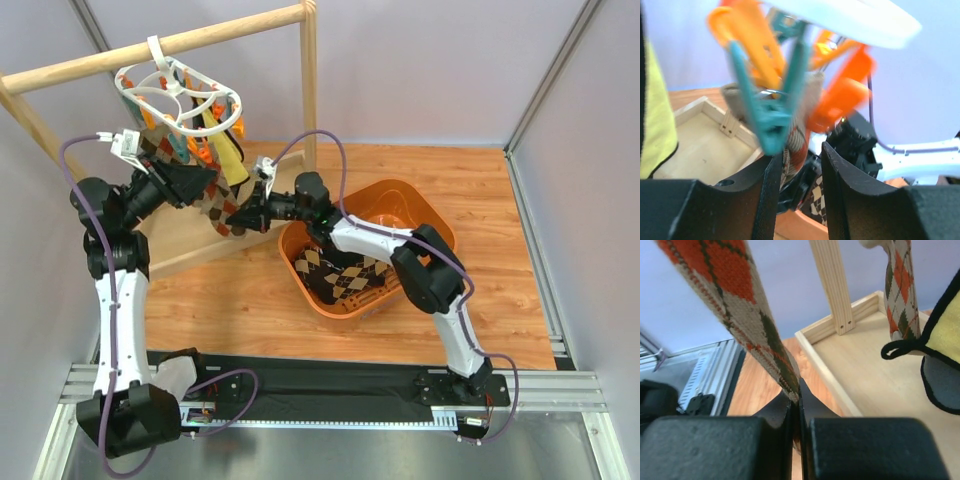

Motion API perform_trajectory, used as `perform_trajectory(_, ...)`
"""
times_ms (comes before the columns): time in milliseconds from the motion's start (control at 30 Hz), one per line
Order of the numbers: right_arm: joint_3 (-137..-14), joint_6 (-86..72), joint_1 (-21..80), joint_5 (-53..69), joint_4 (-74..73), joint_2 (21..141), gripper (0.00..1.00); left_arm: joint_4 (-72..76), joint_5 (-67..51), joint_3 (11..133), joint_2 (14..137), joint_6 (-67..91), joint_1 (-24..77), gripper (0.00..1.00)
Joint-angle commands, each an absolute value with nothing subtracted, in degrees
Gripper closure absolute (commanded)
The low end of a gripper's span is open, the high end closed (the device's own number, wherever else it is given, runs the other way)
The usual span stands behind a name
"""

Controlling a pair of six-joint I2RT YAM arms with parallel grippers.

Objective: Remove the socks clipped to the hanger

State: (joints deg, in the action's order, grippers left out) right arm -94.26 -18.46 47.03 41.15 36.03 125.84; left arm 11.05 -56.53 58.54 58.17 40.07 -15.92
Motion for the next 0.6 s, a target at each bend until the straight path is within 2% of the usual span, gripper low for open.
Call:
perform_trajectory(0,-89.93,-19.16,46.32,46.48,41.75,115.25,1.00,8.63,-56.52,58.01,53.10,36.04,-14.15,0.57)
perform_trajectory(167,-82.46,-25.12,46.32,51.93,45.34,108.82,1.00,4.93,-55.29,56.43,48.44,36.56,-13.62,0.55)
perform_trajectory(333,-77.88,-28.30,46.41,56.33,46.85,103.02,1.00,0.28,-52.83,56.34,46.15,37.44,-13.62,0.44)
perform_trajectory(567,-76.03,-28.12,46.32,59.23,43.68,100.20,1.00,-10.69,-39.75,58.08,43.16,41.94,-13.71,0.39)
